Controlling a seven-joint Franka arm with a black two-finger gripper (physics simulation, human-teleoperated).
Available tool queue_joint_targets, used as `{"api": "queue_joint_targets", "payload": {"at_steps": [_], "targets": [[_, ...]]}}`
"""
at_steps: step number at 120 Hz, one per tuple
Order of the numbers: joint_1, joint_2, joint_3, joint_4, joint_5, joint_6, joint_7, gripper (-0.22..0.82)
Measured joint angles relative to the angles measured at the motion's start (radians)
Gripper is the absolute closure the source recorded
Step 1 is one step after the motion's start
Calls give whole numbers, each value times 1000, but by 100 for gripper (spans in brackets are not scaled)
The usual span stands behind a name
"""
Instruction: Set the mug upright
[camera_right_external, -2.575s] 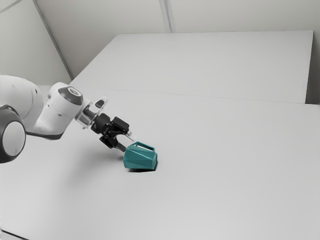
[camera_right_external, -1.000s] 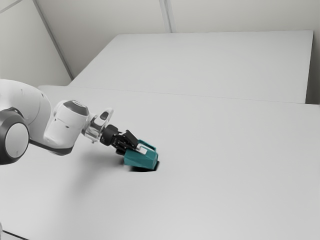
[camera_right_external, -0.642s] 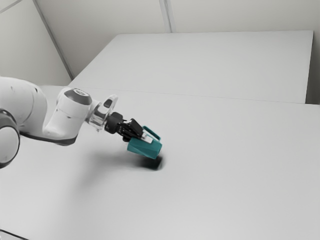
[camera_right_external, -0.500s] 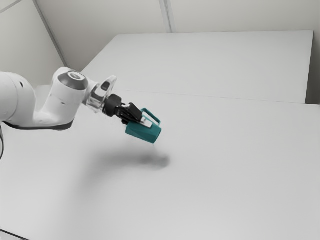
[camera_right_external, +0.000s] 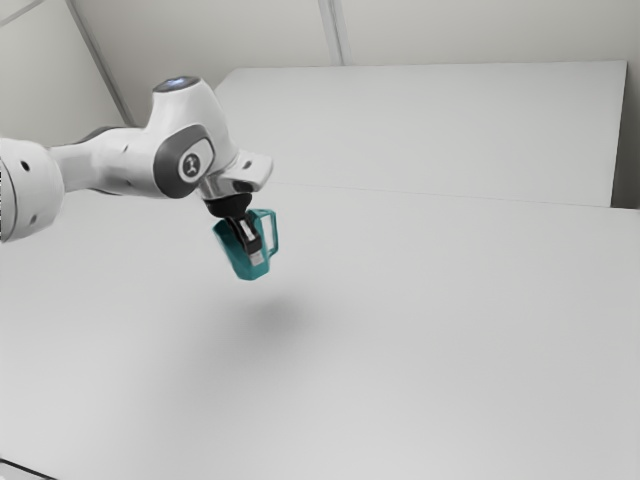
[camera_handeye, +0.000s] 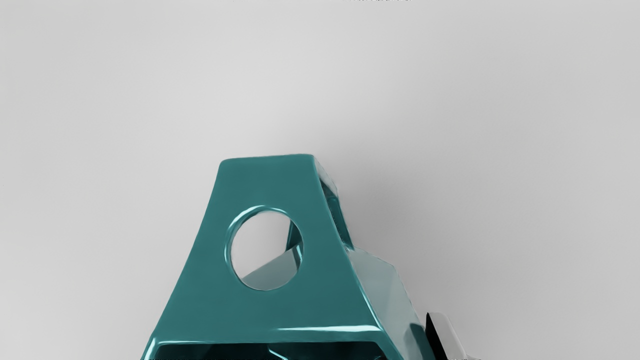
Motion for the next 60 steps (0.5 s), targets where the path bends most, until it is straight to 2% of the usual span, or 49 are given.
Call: {"api": "queue_joint_targets", "payload": {"at_steps": [23,43,51,60], "targets": [[-79,-6,-9,-102,115,129,-78,78],[-138,-51,-11,-211,140,249,-134,78],[-134,-62,-11,-235,145,287,-153,78],[-83,-80,-10,-266,158,324,-173,78]]}}
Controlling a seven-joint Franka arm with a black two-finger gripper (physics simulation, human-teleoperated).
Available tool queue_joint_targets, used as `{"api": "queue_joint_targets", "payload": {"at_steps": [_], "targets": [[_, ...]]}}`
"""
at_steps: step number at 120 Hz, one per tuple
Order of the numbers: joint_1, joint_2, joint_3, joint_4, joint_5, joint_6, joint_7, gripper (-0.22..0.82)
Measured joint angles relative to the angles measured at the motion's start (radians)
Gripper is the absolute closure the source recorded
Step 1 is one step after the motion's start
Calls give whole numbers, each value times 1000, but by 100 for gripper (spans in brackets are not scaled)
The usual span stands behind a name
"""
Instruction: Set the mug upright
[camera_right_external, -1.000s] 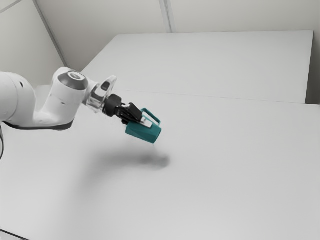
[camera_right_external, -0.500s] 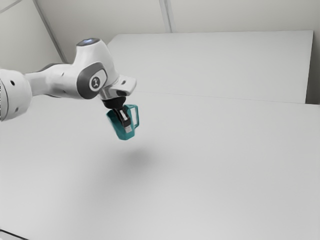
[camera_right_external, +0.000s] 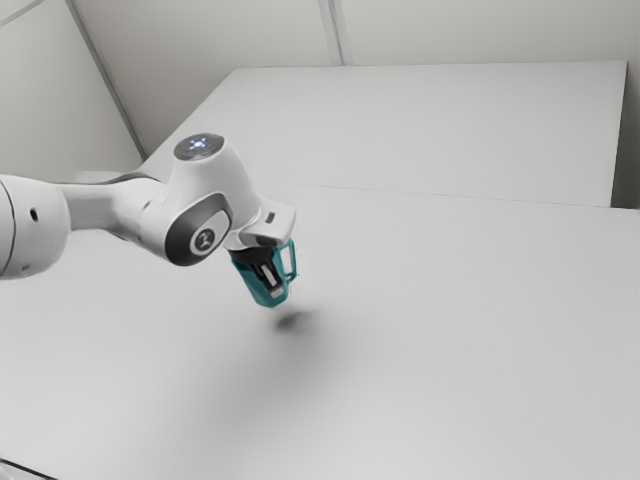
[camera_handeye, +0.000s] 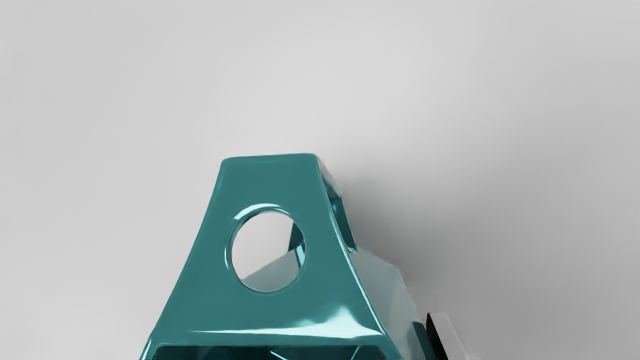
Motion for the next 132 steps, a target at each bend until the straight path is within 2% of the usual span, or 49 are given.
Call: {"api": "queue_joint_targets", "payload": {"at_steps": [17,42,115,132], "targets": [[99,-18,3,-31,26,42,-30,79],[72,-20,3,-60,37,86,-63,79],[84,37,1,-74,38,139,-112,79],[82,39,3,-73,32,141,-112,69]]}}
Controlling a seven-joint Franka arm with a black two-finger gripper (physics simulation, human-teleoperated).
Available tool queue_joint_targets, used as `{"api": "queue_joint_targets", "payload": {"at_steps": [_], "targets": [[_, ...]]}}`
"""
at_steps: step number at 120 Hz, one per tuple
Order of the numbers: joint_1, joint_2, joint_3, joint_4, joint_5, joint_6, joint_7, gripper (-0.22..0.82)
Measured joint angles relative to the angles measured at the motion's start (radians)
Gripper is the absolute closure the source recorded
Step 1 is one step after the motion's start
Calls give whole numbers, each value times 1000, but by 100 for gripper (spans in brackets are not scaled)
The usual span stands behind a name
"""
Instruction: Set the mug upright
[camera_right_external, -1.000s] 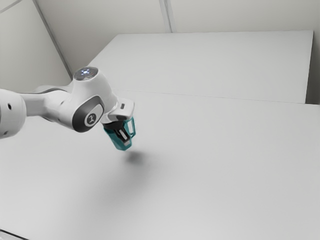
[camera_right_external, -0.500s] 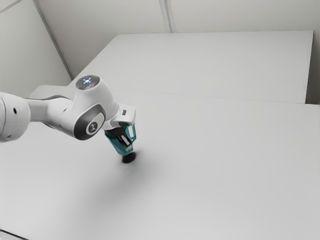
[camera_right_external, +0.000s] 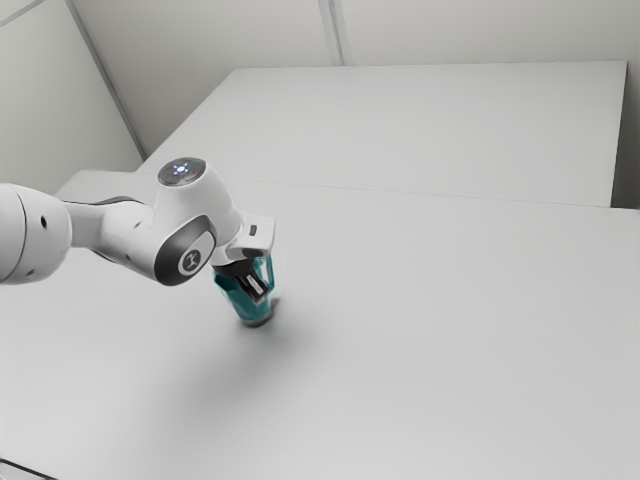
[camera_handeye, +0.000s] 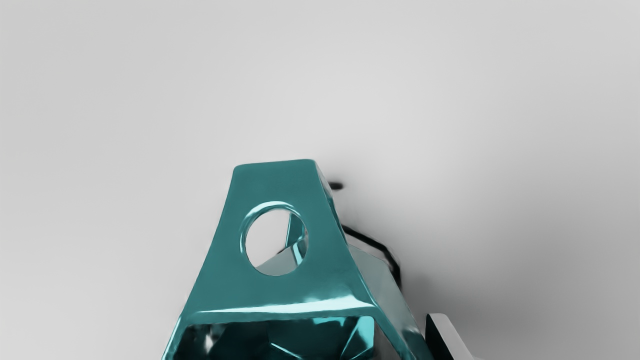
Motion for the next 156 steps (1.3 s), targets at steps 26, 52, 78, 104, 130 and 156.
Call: {"api": "queue_joint_targets", "payload": {"at_steps": [26,52,78,104,130,156], "targets": [[1,0,0,0,-4,0,3,48],[2,-7,0,3,-5,-3,6,30],[-3,-48,0,8,-5,-23,7,23],[-1,-101,-1,54,-3,-103,3,19],[3,-57,-6,339,-16,-307,-17,9],[110,167,-25,784,-138,-642,-57,3]]}}
